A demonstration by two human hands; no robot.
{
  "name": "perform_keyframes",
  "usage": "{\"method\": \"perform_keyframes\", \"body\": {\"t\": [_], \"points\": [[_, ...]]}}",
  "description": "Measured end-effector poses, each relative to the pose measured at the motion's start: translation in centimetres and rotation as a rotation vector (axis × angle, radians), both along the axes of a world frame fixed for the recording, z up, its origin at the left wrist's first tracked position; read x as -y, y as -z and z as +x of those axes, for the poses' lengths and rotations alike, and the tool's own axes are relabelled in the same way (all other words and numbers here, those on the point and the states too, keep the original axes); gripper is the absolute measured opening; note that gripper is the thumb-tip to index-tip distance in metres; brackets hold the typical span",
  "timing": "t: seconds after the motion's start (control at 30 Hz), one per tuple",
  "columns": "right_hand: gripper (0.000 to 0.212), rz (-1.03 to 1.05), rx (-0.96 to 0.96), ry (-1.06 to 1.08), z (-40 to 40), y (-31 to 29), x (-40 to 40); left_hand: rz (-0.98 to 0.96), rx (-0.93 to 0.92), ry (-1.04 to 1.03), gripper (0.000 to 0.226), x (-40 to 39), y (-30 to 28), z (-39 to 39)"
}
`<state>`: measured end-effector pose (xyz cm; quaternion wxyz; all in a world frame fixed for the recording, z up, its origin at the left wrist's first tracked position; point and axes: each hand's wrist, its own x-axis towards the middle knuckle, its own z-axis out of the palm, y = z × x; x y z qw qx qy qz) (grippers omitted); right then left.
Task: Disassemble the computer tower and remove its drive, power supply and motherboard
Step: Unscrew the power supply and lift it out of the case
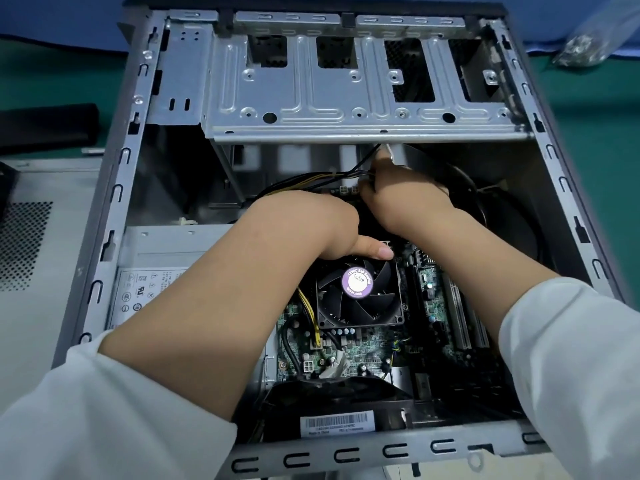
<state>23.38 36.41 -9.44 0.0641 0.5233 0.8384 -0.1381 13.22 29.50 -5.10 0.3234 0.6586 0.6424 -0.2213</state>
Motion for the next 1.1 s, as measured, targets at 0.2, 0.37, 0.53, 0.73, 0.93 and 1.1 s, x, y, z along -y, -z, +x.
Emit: {"method": "perform_keyframes", "body": {"t": [0.2, 0.37, 0.53, 0.73, 0.93, 1.1], "points": [[0.045, 0.099, 0.088, -0.093, 0.06, -0.18, 0.59, 0.004, 0.013, -0.007, 0.079, -0.20, 0.02, 0.09], [0.042, -0.029, 0.037, 0.025, -0.11, -0.16, 0.37, -0.004, 0.015, -0.019, 0.083, -0.36, 0.36, -0.08], [0.037, -0.115, -0.001, 0.032, -0.17, -0.51, 0.00, -0.001, 0.021, -0.018, 0.082, -0.23, 0.21, -0.07], [0.040, -0.074, 0.002, 0.056, -0.10, -0.04, 0.26, 0.002, 0.020, -0.023, 0.084, -0.24, 0.33, -0.14], [0.039, 0.029, 0.015, 0.013, -0.10, 0.15, 0.30, 0.010, 0.019, -0.028, 0.081, -0.16, 0.29, -0.07], [0.036, -0.009, 0.003, -0.003, -0.13, 0.44, 0.04, 0.003, -0.001, -0.021, 0.080, -0.06, 0.01, 0.03]]}}
